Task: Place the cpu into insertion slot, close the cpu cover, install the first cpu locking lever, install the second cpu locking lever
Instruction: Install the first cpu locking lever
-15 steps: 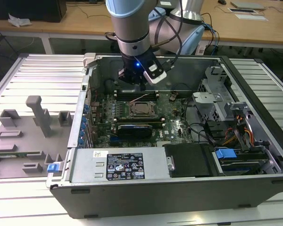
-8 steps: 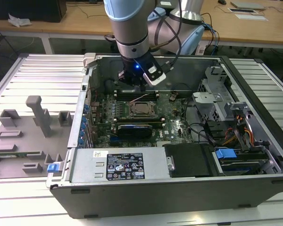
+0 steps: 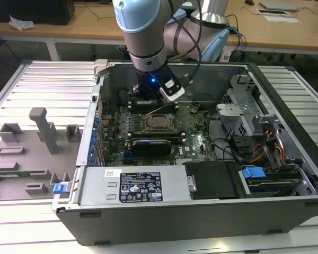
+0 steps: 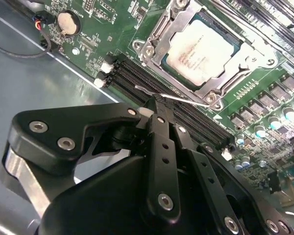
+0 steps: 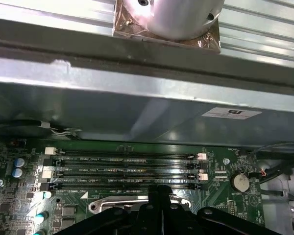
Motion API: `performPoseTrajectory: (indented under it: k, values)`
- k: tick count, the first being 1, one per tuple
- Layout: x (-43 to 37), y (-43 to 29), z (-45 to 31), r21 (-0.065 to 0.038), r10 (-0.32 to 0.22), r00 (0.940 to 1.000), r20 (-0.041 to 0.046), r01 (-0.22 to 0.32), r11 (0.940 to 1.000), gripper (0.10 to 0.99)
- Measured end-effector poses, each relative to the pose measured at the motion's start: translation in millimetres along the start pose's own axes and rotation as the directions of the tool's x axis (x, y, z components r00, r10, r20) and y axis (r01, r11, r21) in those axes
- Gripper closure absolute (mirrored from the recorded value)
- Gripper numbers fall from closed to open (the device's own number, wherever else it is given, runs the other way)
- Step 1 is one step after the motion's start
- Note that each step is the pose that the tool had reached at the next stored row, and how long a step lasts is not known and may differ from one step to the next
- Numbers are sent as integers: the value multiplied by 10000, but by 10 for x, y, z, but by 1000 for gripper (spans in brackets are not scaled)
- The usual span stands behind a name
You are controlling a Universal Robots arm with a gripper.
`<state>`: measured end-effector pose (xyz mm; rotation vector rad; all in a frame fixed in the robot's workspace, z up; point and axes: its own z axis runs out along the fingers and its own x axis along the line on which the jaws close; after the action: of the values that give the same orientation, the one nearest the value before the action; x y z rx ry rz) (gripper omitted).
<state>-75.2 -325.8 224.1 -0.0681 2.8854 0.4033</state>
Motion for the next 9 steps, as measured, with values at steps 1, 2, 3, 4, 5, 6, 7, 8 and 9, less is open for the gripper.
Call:
performPoseTrajectory:
  k: [1, 2, 3, 4, 5, 6, 7, 8, 9]
  values:
    - [6, 3, 27, 2, -1, 10000, 5, 1, 10000, 980]
    - [7, 6, 35, 2, -2, 10000, 5, 2, 10000, 980]
    - [8, 10, 42, 3, -3, 10000, 5, 3, 10000, 980]
    - [9, 16, 48, 5, -3, 10000, 5, 3, 10000, 980]
    - [10, 20, 53, 5, -3, 10000, 5, 3, 10000, 980]
    - [11, 25, 58, 5, -3, 10000, 5, 3, 10000, 980]
    - [11, 28, 63, 6, -3, 10000, 6, 3, 10000, 980]
    - [13, 28, 73, 14, -5, 10000, 4, 5, 10000, 980]
    - [16, 29, 81, 22, 10, 10000, 9, -10, 10000, 980]
